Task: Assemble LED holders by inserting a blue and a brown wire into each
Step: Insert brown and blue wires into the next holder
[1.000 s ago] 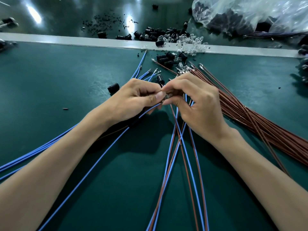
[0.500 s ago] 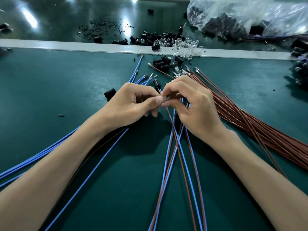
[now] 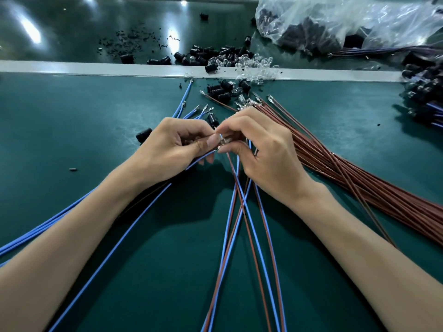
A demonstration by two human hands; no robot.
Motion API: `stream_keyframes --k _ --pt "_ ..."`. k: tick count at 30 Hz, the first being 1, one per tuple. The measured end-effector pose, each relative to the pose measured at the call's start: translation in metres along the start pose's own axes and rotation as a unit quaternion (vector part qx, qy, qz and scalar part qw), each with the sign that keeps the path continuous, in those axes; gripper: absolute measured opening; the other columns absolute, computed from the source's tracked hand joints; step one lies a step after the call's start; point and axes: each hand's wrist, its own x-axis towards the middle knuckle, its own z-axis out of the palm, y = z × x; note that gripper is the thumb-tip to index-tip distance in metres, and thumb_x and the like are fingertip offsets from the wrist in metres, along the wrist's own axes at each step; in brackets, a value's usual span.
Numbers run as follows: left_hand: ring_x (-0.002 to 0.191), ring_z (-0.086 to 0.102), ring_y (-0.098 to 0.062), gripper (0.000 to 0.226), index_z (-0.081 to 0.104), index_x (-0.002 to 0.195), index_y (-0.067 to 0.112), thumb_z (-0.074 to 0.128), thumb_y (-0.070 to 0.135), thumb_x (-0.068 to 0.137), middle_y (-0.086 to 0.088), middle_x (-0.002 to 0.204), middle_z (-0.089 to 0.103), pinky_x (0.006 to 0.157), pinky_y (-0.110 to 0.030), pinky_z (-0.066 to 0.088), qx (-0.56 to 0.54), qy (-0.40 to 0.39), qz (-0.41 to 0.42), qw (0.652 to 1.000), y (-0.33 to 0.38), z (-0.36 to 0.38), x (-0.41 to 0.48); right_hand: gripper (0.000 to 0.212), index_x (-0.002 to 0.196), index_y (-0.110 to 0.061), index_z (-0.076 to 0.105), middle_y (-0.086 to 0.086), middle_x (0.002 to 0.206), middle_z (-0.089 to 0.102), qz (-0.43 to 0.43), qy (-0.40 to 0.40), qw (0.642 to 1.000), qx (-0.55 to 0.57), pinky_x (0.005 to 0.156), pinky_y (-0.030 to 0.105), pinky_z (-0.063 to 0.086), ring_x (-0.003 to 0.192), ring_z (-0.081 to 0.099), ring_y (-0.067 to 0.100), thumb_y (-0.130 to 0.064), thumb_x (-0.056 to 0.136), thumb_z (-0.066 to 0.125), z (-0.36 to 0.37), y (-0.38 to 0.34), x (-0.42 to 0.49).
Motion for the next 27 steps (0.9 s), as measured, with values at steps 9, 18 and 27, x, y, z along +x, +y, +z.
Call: stream_keyframes --k 9,18,27 --pt "0.055 0.041 -0.013 0.015 0.06 0.068 0.019 0.06 0.024 0.083 0.005 0.055 0.052 0.052 -0.025 0.03 0.016 -0.016 0.004 1.0 -0.0016 -0.0026 -0.0004 0.017 0.092 0.002 0.072 0.012 0.085 0.067 -0.011 0.006 1.0 -0.018 0.079 0.01 0.044 0.079 0.06 0.014 -0.004 0.077 0.076 -0.0004 -0.0014 0.0006" --pt "0.056 0.041 -0.008 0.019 0.061 0.067 0.012 0.063 0.024 0.081 0.0 0.057 0.051 0.052 -0.016 0.031 -0.02 -0.052 -0.029 0.998 -0.0011 -0.0085 -0.0009 0.012 0.089 0.003 0.073 0.013 0.084 0.067 -0.045 0.003 0.999 -0.017 0.076 0.016 0.048 0.076 0.06 0.016 -0.003 0.08 0.074 0.0006 -0.002 -0.001" --pt "0.057 0.048 -0.012 0.012 0.063 0.07 0.021 0.06 0.022 0.081 0.005 0.057 0.058 0.056 -0.028 0.036 -0.029 -0.002 -0.01 1.0 0.0007 -0.0033 -0.0017 0.008 0.089 0.002 0.07 0.012 0.085 0.065 -0.022 0.002 0.999 -0.027 0.072 0.026 0.05 0.075 0.061 0.021 -0.005 0.085 0.069 0.0011 0.0016 0.0005"
